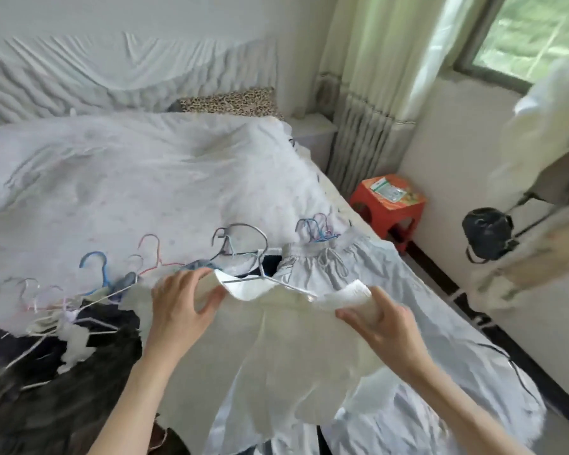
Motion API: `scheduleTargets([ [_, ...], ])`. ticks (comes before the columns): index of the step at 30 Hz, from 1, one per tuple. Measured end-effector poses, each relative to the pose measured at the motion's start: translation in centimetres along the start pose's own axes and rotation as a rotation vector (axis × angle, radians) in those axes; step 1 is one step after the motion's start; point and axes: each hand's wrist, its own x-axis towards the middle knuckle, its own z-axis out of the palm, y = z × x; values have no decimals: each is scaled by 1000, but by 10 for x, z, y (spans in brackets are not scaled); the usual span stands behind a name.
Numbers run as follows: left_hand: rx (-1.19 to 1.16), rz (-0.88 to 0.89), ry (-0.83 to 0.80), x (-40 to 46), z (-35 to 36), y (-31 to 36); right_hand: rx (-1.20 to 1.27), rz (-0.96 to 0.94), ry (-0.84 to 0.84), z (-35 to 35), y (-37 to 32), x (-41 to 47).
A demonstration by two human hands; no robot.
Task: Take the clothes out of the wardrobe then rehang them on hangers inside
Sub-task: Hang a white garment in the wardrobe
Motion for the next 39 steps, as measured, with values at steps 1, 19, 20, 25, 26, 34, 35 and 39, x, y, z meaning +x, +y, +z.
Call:
scheduleTargets([
  [1,-34,58,-30,5,9,26,-12,30,55,-22,15,-11],
  [19,-617,562,-708,-115,173,461,-200,442,779,-324,198,-355],
  [20,-628,616,-690,-129,179,480,-162,474,837,-330,199,-375],
  [25,-605,970,-632,-187,198,556,-80,657,1128,-358,177,-450],
  [26,-612,1014,-636,-196,203,567,-155,646,1176,-361,168,-461],
  [34,-877,1114,-809,-250,212,626,-398,964,1177,-307,124,-537],
  [35,-893,1147,-821,-255,211,629,-409,1013,1196,-307,119,-541],
  [39,-936,1194,-889,-269,207,639,-464,1208,899,-301,111,-546],
])
